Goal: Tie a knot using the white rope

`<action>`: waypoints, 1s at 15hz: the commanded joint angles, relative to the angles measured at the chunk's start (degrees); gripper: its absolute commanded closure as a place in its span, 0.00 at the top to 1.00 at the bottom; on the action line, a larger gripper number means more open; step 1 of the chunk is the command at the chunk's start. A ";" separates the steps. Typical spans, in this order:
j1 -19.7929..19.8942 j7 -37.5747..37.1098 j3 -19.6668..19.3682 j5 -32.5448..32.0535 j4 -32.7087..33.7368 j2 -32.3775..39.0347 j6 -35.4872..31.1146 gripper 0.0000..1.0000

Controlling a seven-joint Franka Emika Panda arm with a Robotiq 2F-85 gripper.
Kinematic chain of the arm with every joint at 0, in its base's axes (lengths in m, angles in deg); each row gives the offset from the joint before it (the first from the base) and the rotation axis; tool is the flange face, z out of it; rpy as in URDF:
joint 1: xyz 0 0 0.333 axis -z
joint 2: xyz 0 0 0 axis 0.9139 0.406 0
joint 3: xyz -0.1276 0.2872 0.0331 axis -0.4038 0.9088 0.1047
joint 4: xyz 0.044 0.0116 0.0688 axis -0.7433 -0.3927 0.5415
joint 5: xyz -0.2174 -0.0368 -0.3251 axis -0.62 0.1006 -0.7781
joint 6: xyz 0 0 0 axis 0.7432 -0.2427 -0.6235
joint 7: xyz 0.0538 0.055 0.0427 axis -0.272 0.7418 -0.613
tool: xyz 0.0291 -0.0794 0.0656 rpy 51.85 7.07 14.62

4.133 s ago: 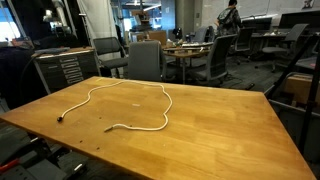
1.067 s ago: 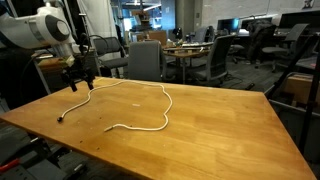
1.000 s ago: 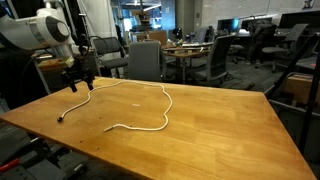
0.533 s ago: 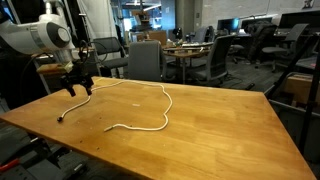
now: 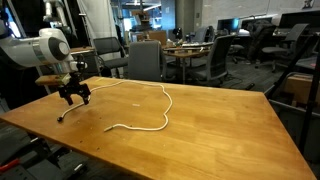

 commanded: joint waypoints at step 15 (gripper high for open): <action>-4.03 -2.52 -4.83 2.79 1.75 2.83 -2.38 0.02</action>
